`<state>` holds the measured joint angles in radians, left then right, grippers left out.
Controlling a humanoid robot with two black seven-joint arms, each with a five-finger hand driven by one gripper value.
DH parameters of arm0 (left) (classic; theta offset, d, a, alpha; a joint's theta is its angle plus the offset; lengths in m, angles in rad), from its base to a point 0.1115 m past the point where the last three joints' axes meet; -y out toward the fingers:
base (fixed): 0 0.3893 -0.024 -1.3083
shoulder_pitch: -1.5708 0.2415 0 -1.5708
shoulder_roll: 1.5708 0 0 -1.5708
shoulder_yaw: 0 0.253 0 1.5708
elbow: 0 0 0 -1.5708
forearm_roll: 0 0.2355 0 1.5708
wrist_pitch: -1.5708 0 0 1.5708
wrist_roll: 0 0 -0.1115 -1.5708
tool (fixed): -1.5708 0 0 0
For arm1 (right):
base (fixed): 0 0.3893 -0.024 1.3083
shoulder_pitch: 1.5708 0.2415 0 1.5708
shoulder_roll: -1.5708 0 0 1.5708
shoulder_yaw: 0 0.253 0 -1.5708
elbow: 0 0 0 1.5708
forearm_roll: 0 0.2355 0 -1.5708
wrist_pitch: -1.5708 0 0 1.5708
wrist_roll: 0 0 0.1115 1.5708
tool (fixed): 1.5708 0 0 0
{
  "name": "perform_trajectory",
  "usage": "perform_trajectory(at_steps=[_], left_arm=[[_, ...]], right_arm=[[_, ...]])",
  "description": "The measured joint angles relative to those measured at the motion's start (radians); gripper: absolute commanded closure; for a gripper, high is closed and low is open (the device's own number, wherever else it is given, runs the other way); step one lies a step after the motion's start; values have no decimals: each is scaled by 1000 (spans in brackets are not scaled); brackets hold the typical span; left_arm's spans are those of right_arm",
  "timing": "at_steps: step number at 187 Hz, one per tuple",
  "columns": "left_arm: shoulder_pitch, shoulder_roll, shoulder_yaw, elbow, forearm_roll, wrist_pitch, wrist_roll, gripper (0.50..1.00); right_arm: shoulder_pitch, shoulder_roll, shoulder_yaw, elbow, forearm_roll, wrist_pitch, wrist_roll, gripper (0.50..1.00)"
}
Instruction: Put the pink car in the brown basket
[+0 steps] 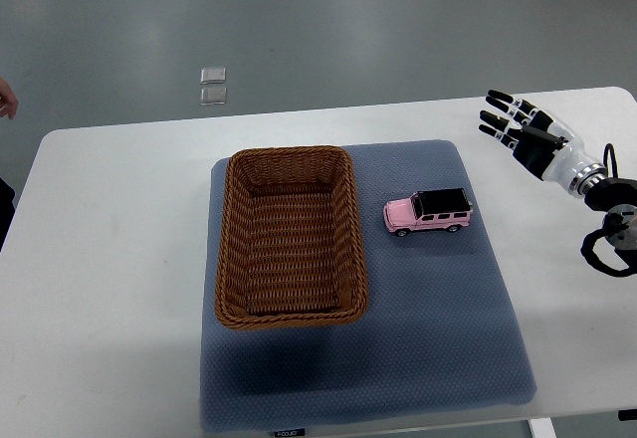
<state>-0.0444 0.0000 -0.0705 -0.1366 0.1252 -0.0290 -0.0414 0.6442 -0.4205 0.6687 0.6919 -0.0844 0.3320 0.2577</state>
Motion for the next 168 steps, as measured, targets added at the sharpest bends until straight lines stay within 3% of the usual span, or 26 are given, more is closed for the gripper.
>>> perform_trajectory(at_steps=[103,168], left_arm=[[0,0,-1,0,-1,0,0,500],[0,0,-2,0,-1,0,0,500]], right_arm=[[-1,-3,-5,0,0,5,2,581],[7,-14,-3,1,-75,63,2,581]])
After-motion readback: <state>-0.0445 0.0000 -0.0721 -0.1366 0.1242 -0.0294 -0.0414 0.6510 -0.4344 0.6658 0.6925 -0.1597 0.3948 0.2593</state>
